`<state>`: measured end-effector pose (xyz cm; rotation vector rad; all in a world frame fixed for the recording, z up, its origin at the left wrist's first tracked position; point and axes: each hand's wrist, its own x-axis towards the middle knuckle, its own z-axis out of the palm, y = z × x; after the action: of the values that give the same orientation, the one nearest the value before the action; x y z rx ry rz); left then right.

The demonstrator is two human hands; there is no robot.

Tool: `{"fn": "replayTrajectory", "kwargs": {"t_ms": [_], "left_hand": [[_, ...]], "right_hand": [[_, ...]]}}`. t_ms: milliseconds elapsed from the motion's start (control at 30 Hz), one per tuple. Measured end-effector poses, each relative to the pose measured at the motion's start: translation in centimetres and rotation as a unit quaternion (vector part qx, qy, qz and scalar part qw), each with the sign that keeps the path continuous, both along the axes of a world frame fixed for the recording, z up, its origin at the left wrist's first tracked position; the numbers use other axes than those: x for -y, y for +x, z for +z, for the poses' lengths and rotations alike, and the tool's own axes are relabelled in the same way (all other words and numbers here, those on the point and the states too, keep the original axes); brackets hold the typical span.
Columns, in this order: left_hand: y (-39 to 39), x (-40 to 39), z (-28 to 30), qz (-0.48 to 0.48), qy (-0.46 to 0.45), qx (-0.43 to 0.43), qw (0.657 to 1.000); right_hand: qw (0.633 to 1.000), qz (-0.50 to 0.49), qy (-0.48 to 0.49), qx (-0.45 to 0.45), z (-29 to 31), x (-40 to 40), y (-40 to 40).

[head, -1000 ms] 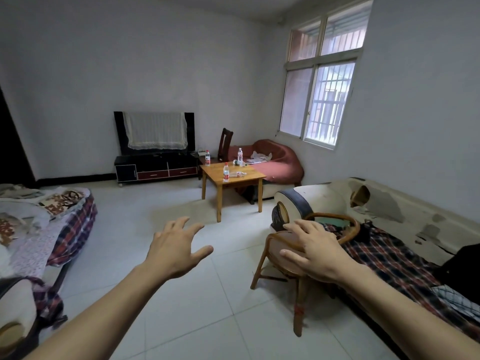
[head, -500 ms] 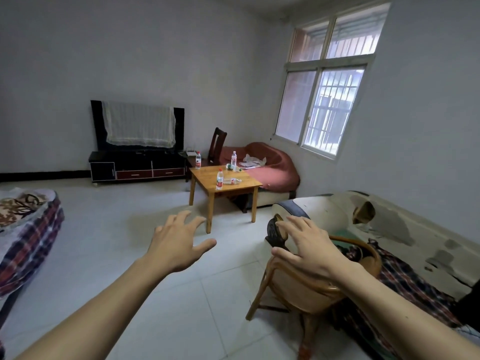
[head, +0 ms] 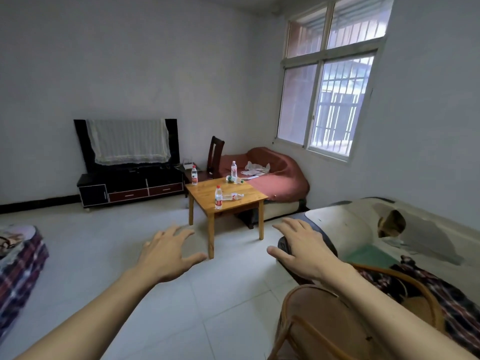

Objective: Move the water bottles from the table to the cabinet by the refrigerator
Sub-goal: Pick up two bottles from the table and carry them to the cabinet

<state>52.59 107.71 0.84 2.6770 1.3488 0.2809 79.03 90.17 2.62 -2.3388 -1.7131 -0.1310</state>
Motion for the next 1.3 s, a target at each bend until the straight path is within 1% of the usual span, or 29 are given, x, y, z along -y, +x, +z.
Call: {"fn": "replayTrajectory", "kwargs": {"t_ms": [167, 300, 500, 600, 700, 767, 833, 933, 1067, 1233, 1300], "left_hand": [[4.8, -7.9, 1.1, -0.010, 0.016, 0.035, 0.999], [7.5, -13.6, -0.6, -0.045, 0.001, 0.044, 0.998], [10.0, -24.8, -3.2, -0.048, -0.014, 0.036, 0.998], [10.9, -31.3, -2.1, -0.051, -0.020, 0.049, 0.997], [11.8, -37.9, -0.4, -0.049, -0.021, 0.085, 0.995], [12.4, -41.7, -0.1, -0.048, -0.018, 0.103, 0.993], [13.1, -44.6, -0.7, -0.044, -0.034, 0.109, 0.993], [14.2, -48.0, -2.3, -0.052, -0.054, 0.080, 0.994], [16.5, -53.6, -4.4, -0.045, -0.064, 0.047, 0.996], [21.3, -61.9, -5.9, -0.032, -0.067, 0.021, 0.997], [23.6, -65.3, -6.1, -0.021, -0.063, 0.012, 0.998]], "right_hand": [[1.000, -0.004, 0.017, -0.008, 0.8, -7.9, 5.7], [1.000, 0.005, 0.009, -0.003, 0.1, -14.4, 8.1], [1.000, 0.000, -0.018, 0.015, -1.1, -24.9, 9.7], [0.998, -0.017, -0.040, 0.038, -0.3, -29.8, 10.6], [0.998, -0.029, -0.031, 0.047, 1.0, -34.9, 11.9], [0.998, -0.041, -0.011, 0.037, 1.4, -38.4, 12.9], [0.998, -0.053, 0.002, 0.015, 1.1, -41.5, 13.9], [0.998, -0.065, -0.002, -0.014, -0.6, -46.2, 15.2], [0.998, -0.057, -0.023, -0.029, -3.0, -53.0, 18.0], [0.997, -0.051, 0.005, -0.061, -6.0, -62.7, 23.1], [0.996, -0.043, 0.002, -0.077, -7.0, -67.1, 25.6]]}}
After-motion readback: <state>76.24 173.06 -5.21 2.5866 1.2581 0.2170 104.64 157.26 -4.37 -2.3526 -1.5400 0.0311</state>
